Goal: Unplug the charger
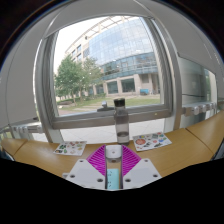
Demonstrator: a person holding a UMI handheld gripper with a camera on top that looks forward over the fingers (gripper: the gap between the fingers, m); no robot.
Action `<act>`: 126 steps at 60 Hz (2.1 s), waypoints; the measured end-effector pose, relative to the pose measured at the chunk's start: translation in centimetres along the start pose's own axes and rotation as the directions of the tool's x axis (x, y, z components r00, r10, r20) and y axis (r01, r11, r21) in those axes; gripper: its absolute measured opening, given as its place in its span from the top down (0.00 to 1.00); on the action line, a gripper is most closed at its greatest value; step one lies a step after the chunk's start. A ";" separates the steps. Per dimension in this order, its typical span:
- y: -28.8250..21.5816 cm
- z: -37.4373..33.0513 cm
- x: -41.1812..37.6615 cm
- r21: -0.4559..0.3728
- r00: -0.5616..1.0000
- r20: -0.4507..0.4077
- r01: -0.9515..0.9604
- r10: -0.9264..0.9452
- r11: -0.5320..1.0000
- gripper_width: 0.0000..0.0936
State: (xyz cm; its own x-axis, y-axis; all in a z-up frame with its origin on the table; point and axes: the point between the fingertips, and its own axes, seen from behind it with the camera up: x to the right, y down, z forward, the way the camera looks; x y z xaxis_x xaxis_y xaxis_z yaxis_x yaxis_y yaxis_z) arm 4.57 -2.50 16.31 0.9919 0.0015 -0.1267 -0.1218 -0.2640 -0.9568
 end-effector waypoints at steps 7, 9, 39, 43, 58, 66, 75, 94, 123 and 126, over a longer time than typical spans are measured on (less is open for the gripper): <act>-7.5 -3.6 6.1 0.137 0.997 -0.066 0.045 -0.037 0.989 0.83; -7.8 -3.2 8.3 0.141 0.992 -0.114 0.073 -0.057 0.987 0.83; 11.5 3.1 18.8 -0.232 0.998 -0.058 -0.028 0.015 0.972 0.82; 12.2 3.5 18.4 -0.241 0.999 -0.036 -0.038 0.031 0.970 0.82; 10.5 4.1 20.1 -0.214 0.994 -0.104 -0.039 0.017 0.976 0.38; 6.9 2.8 20.0 -0.153 0.990 -0.138 -0.021 0.000 0.988 0.27; 2.1 -1.6 17.5 -0.038 0.988 -0.155 -0.003 -0.003 0.999 0.21; 4.7 -11.8 6.6 -0.003 0.988 -0.146 0.055 -0.054 0.999 0.16; 10.2 -16.8 -2.2 -0.078 0.992 -0.057 0.106 -0.111 0.991 0.14; 10.3 -16.9 -2.4 -0.077 0.991 -0.059 0.112 -0.116 0.991 0.14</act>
State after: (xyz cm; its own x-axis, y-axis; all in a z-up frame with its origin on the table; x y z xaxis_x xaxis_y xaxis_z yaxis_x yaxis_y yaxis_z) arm 1.52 -21.56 11.18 0.9997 -0.0244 0.0012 -0.0071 -0.3361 -0.9418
